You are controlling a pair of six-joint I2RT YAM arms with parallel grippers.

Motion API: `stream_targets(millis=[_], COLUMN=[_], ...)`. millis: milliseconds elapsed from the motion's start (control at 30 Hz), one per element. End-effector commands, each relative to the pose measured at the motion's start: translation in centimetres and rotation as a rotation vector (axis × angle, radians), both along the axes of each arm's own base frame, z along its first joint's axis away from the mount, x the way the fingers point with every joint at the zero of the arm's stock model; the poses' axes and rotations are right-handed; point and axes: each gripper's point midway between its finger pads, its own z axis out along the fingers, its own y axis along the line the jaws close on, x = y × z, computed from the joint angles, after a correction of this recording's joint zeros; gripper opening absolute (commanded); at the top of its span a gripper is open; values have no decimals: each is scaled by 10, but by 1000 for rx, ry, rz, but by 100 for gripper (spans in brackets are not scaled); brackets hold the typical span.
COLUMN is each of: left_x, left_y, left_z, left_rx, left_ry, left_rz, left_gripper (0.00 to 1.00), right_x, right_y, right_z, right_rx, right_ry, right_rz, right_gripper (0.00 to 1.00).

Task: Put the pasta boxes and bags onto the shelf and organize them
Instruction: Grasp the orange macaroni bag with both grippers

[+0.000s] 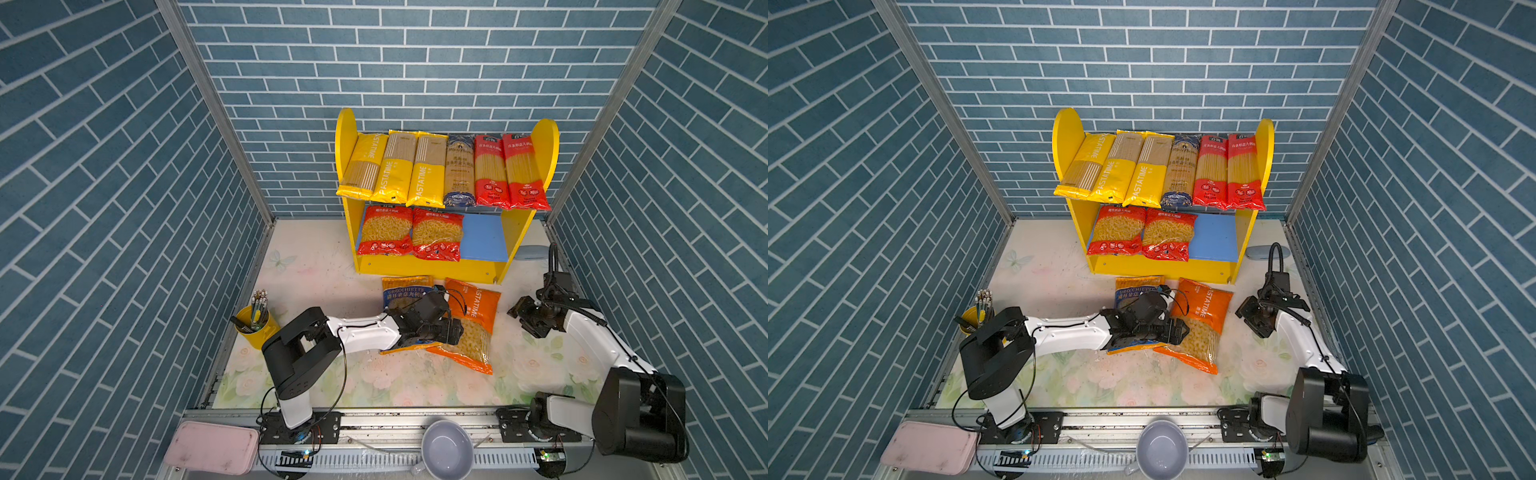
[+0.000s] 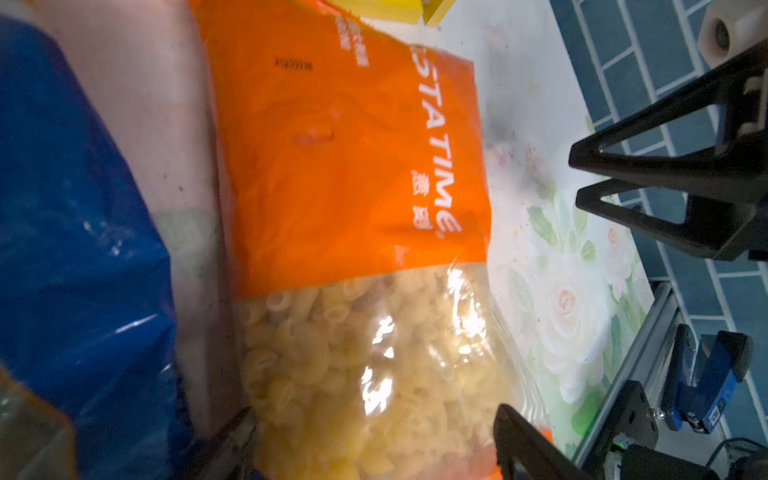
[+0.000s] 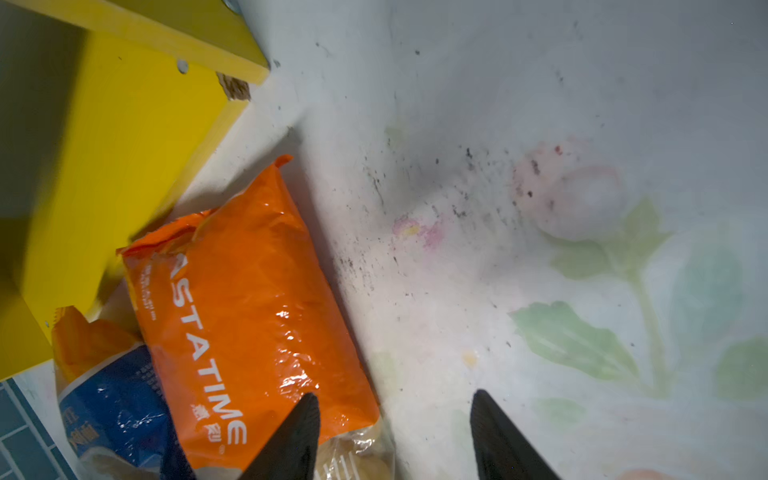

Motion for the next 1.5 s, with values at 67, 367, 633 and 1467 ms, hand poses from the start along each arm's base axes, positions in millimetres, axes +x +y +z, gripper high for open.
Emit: stream_targets(millis=[67, 367, 633, 1467], left_x=[-4, 12, 38, 26], left_y=[6, 3, 21, 0], left_z=[-1, 11, -5, -29], left_rx=[4, 24, 65, -65], left_ry=[13, -41, -32, 73], left_rz=[6, -45, -7, -36], left_gripper=[89, 88, 86, 73], right_x=[-9, -9, -28, 11], right_y=[9, 62, 81, 134], right_z=[-19, -12, -28, 30], right_rx=[33, 227, 308, 519], right_ry=[37, -113, -134, -436], right_rz=[62, 121, 152, 278], right_gripper=[64, 81, 89, 83])
